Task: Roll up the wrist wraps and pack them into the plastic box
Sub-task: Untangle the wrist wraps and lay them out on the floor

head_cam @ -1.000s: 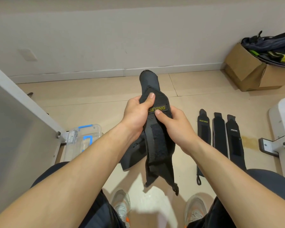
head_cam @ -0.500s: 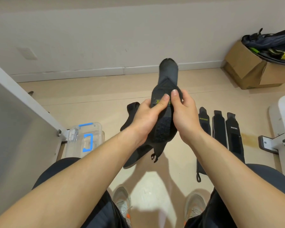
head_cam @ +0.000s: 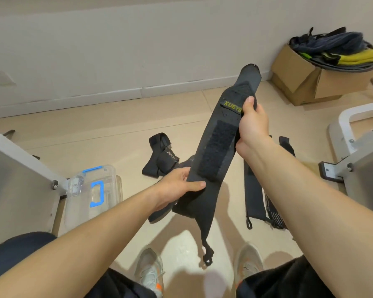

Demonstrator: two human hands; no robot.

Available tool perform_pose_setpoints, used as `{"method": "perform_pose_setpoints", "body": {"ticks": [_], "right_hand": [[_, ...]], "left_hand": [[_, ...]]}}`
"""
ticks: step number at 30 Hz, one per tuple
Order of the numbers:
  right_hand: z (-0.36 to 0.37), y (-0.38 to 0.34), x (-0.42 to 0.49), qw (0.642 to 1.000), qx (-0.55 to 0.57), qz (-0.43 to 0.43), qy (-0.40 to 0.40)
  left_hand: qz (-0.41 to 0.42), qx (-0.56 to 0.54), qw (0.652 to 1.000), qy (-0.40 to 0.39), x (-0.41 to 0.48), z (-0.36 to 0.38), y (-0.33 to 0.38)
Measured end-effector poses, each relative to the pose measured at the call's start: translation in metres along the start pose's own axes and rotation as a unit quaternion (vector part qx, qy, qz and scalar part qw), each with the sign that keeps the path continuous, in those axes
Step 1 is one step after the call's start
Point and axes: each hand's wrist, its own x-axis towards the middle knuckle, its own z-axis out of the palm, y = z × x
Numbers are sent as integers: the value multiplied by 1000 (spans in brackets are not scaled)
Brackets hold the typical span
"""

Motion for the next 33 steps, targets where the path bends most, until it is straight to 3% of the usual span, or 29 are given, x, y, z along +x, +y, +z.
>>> {"method": "perform_pose_setpoints", "body": {"ticks": [6,13,18,26,33], "right_hand": [[-15,12,24,999,-29,-11,35],[-60,52,49,990,-97,77,-72],[-89,87,89,993,-52,106,-28],[-111,155,187,987,-82,135,37],[-106,184,299,982,-141,116,46]], "left_hand": [[-33,-61,997,23,32,20,-32],[-72,-98,993,9,70,38,-43],[-95,-79,992,-30,107,40,-74],[-151,18,985,-86,173,35,-130],[-188,-135,972,-47,252,34,-152]]}}
